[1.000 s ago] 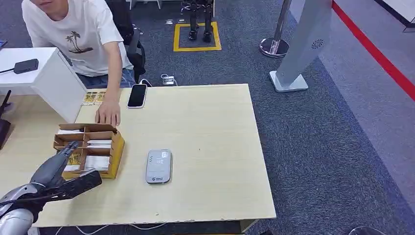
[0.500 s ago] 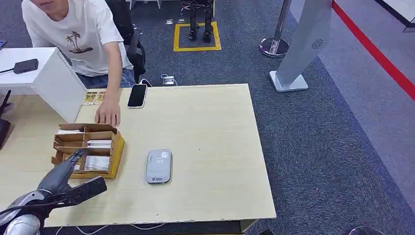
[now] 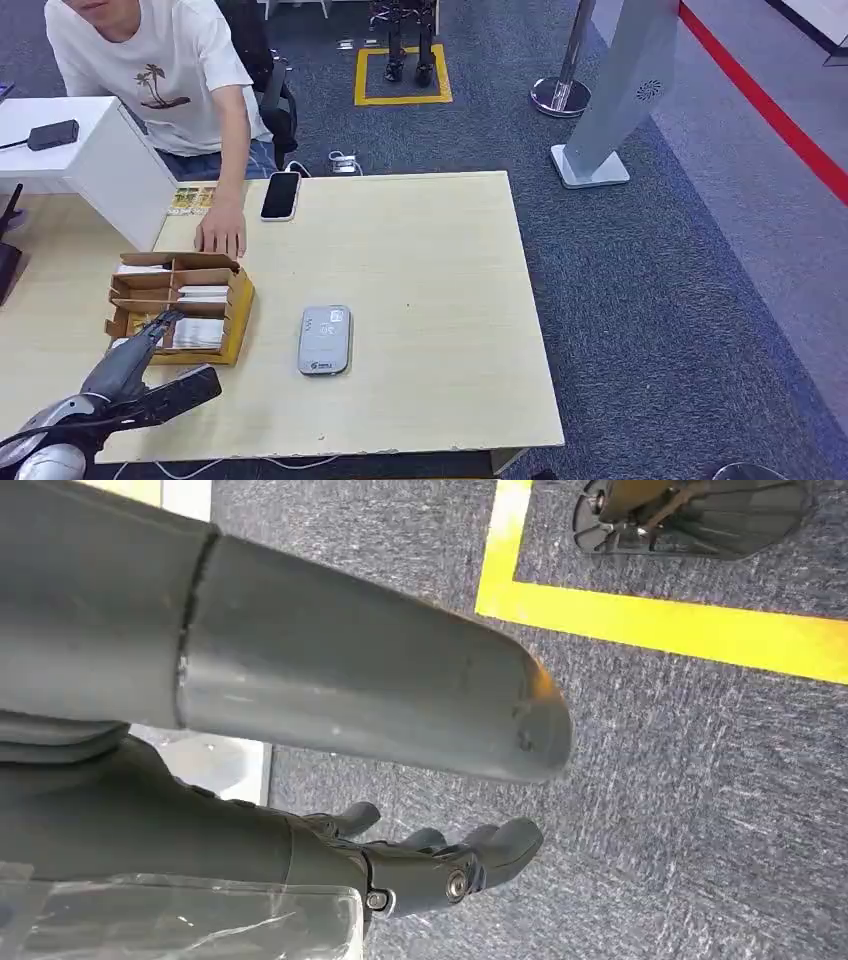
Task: Pass the card to the sensor for recognition and then transmit it.
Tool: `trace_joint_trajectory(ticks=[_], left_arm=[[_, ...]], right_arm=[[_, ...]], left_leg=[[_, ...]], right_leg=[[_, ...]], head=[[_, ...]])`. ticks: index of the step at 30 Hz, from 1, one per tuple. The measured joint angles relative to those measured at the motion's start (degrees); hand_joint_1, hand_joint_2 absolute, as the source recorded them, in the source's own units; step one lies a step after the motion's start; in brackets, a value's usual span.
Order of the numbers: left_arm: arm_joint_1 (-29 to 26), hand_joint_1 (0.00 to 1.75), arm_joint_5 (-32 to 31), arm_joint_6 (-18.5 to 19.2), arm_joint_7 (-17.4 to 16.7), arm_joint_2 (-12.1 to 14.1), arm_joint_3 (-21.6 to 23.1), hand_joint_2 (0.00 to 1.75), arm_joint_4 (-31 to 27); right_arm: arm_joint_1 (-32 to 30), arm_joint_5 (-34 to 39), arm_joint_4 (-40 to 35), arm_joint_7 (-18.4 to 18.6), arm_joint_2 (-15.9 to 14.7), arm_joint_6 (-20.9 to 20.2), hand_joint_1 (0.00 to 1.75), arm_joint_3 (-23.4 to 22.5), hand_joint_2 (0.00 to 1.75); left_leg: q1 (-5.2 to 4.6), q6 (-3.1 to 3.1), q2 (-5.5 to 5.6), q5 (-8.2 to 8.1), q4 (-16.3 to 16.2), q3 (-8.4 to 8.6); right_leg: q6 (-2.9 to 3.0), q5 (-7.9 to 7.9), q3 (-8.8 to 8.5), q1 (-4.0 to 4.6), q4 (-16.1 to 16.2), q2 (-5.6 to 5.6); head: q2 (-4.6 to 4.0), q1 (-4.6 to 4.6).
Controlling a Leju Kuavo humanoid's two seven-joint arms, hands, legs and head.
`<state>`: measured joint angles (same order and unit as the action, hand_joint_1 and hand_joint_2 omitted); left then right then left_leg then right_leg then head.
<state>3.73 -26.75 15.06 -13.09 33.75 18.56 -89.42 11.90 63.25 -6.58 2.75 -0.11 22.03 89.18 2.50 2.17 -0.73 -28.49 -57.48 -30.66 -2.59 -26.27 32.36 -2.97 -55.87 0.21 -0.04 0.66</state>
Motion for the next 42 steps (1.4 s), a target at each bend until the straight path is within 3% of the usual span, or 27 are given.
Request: trace_joint_trajectory(ticks=[11, 13, 14, 42], left_arm=[[0.0, 0.0, -0.3, -0.2, 0.0, -0.4, 0.0, 1.75, 0.0], [0.0, 0.07, -0.3, -0.2, 0.0, -0.4, 0.0, 1.75, 0.0], [0.0, 1.75, -0.3, -0.2, 0.0, -0.4, 0.0, 1.75, 0.0], [0.6, 1.75, 1.6, -0.6, 0.7, -0.3, -0.3, 1.75, 0.0]], right_arm=[[0.0, 0.0, 0.0, 0.1, 0.1, 0.0, 0.0, 0.0, 0.0], [0.0, 0.0, 0.0, 0.1, 0.1, 0.0, 0.0, 0.0, 0.0], [0.0, 0.0, 0.0, 0.1, 0.1, 0.0, 0.0, 0.0, 0.0], [-0.2, 0.4, 0.0, -0.2, 0.2, 0.0, 0.0, 0.0, 0.0]], left_leg=[[0.0, 0.0, 0.0, 0.0, 0.0, 0.01], [0.0, 0.0, 0.0, 0.0, 0.0, 0.01], [0.0, 0.0, 0.0, 0.0, 0.0, 0.01], [0.0, 0.0, 0.03, 0.0, 0.0, 0.01]], right_leg=[[0.0, 0.0, 0.0, 0.0, 0.0, 0.0], [0.0, 0.0, 0.0, 0.0, 0.0, 0.0], [0.0, 0.0, 0.0, 0.0, 0.0, 0.0], [0.0, 0.0, -0.01, 0.0, 0.0, -0.01]], head=[[0.0, 0.0], [0.0, 0.0], [0.0, 0.0], [0.0, 0.0]])
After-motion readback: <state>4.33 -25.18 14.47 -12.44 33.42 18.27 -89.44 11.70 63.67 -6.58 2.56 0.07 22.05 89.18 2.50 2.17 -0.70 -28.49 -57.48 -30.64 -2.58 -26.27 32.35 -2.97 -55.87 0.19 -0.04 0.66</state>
